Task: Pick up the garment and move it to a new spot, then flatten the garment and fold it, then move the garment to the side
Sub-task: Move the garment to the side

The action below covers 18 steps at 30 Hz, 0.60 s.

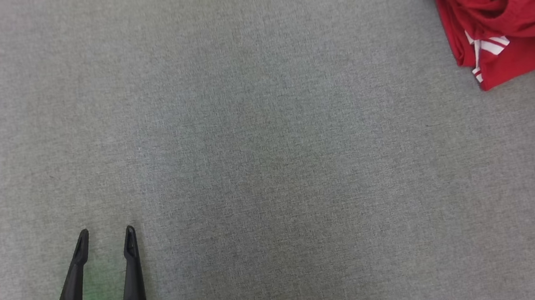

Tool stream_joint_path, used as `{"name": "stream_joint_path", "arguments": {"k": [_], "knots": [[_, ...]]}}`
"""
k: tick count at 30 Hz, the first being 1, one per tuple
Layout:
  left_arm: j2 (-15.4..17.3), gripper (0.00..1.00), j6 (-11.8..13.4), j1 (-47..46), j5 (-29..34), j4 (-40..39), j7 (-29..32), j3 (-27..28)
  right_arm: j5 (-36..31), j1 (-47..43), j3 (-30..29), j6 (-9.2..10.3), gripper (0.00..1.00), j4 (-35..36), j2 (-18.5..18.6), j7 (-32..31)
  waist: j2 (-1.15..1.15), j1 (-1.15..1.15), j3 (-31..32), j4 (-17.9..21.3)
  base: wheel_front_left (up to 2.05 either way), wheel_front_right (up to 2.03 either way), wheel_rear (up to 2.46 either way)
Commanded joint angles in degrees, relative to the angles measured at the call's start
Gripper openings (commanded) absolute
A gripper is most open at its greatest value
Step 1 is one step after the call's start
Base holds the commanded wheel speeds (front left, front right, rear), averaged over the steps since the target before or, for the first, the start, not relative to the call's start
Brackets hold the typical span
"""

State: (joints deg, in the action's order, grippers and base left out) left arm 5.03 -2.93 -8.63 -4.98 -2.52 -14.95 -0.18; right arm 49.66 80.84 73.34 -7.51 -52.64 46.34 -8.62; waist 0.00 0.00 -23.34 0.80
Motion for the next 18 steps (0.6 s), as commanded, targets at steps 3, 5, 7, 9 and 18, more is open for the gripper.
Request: {"name": "stream_joint_path", "arguments": {"k": [3,5,7,9,18], "knots": [[-0.07,1.0,0.29,0.84,-0.61,0.23,-0.27,0.06,1.92,0.44,-1.17,0.04,1.0,-0.22,-1.28,2.17,0.0,0.0,1.56,0.03,0.0,0.0,0.0],[-0.17,1.0,0.36,1.17,-0.81,0.24,-0.27,0.12,2.5,-0.05,-1.94,0.04,1.0,-0.69,-2.13,4.48,0.0,0.0,2.56,0.01,0.0,0.0,0.0],[-0.25,1.0,0.45,1.63,-1.07,0.55,-0.27,0.45,3.97,-1.44,-3.42,0.04,1.0,-1.08,-3.59,7.45,0.0,0.0,3.73,0.11,0.0,0.0,0.0],[-0.33,1.0,0.5,1.97,-1.25,0.86,-0.27,0.66,5.09,-2.71,-4.71,0.04,1.0,-1.37,-4.85,10.95,0.0,0.0,4.94,0.19,0.0,0.0,0.0],[-0.86,1.0,1.34,4.22,-1.35,1.78,-0.27,1.17,6.29,-8.15,-12.13,0.04,1.0,-5.84,-11.51,23.51,0.0,0.0,11.06,0.8,0.0,0.0,0.0]]}}
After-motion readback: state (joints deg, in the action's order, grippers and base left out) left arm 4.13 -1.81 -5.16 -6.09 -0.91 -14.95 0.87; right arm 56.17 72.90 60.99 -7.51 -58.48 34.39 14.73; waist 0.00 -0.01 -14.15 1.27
